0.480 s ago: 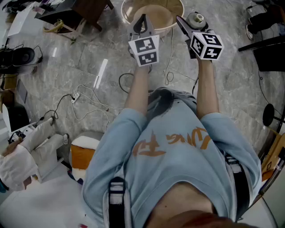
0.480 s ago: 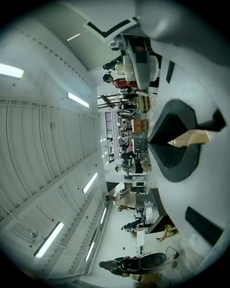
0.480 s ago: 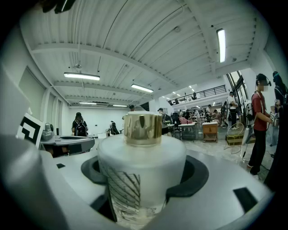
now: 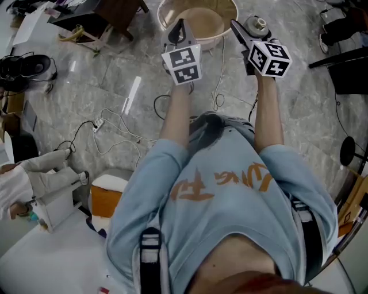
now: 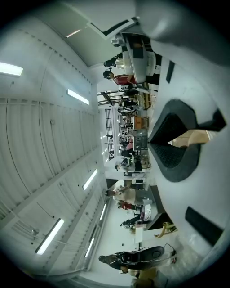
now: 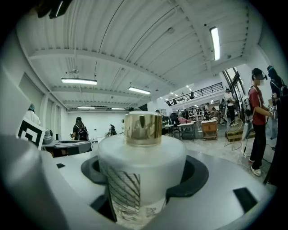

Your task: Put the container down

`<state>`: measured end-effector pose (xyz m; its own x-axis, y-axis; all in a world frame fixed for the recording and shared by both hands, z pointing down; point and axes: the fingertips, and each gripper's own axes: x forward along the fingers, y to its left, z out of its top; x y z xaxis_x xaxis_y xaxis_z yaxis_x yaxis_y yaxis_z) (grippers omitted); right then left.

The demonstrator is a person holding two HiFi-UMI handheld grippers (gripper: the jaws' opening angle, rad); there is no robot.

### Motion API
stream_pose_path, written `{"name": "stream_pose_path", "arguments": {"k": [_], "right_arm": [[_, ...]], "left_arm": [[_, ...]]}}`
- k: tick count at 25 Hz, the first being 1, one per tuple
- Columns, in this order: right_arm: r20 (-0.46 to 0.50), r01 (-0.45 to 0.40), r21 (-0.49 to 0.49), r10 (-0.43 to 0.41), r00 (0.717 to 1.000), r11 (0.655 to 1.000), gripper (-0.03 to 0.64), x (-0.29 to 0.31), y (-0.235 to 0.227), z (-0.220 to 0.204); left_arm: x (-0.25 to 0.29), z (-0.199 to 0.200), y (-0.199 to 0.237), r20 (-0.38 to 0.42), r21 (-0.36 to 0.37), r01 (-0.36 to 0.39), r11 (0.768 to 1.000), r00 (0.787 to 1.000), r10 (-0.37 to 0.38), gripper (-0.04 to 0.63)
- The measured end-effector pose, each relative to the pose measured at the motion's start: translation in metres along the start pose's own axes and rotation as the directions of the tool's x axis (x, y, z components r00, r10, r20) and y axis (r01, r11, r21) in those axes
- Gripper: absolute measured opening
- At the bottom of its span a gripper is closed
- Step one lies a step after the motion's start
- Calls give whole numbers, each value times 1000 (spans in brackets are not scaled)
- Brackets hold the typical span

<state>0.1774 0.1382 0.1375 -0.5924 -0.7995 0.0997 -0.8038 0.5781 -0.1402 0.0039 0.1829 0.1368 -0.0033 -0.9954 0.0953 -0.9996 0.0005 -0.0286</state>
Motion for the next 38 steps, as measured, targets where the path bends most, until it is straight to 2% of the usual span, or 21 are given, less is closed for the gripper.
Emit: {"name": "stream_pose_path", "arguments": {"k": [4,10,14,24,30,34,38], "right_arm": [[7,8,17,-8,1000,1000,357,-1,-15,4],[2,28,36,-28,1000,999,357,-9,-34,2],[-4,24,44,-24,1000,999,357,-5,-41,-4],[-40,-42,31,43,998,999,357,42,-15,-16],[-80,-20,5,20,997,1000,357,87,-34,-26],[-98,31,-1,-31,995,1000,357,131,-67,-26],[-147,61,4,-60,987,998,357,191,-90,-40]], "left_arm": [[3,-3,10,6,-17,-39,999,999,39,25],[-7,-18,20,-34,-58,-97,994,995,95,25],[-8,-23,17,-32,-60,-102,993,995,100,25],[-7,-42,60,-75,-78,-182,980,981,176,25],[46,-62,79,-97,-138,-177,975,982,165,25],[107,-74,82,-115,-153,-135,979,986,119,25],[175,-94,102,-167,-175,-122,977,982,93,25]]}}
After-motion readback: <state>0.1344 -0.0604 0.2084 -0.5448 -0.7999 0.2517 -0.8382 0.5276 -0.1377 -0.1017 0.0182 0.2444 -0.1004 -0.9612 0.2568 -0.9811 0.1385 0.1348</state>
